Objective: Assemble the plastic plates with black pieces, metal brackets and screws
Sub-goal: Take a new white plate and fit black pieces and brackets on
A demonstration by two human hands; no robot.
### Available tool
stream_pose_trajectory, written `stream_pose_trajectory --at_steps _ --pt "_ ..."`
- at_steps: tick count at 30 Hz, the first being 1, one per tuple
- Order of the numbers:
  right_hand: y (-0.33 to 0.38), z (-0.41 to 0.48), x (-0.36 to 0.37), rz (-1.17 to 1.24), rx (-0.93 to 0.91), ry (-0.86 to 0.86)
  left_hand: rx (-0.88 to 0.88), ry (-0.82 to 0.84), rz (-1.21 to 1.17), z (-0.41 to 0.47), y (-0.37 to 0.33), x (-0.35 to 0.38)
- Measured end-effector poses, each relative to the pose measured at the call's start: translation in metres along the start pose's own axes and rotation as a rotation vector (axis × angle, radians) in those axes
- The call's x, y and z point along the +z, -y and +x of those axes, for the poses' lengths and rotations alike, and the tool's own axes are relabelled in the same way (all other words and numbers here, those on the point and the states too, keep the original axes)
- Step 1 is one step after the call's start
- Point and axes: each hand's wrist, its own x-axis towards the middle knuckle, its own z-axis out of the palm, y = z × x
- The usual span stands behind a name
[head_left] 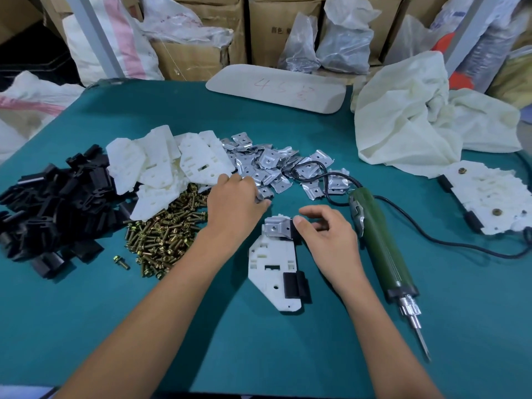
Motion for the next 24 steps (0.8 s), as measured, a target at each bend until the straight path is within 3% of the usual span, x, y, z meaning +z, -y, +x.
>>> stream_pose_trajectory --at_steps 7,19,22,24 --pt "-0.002 0.003 0.001 0.027 0.021 0.012 0.157 -0.137 0.167 0.003 0.011 -0.007" --pt "0.001 0.002 -0.001 0.054 0.058 0.014 0.433 -0.152 0.330 0.019 0.016 -0.015" --pt "0.001 0.002 -0.002 0.057 0.067 0.024 0.422 -0.123 0.338 0.019 0.014 -0.027" --pt "0.001 0.002 -0.002 0.056 0.069 0.023 0.300 -0.124 0.194 0.013 0.014 -0.038"
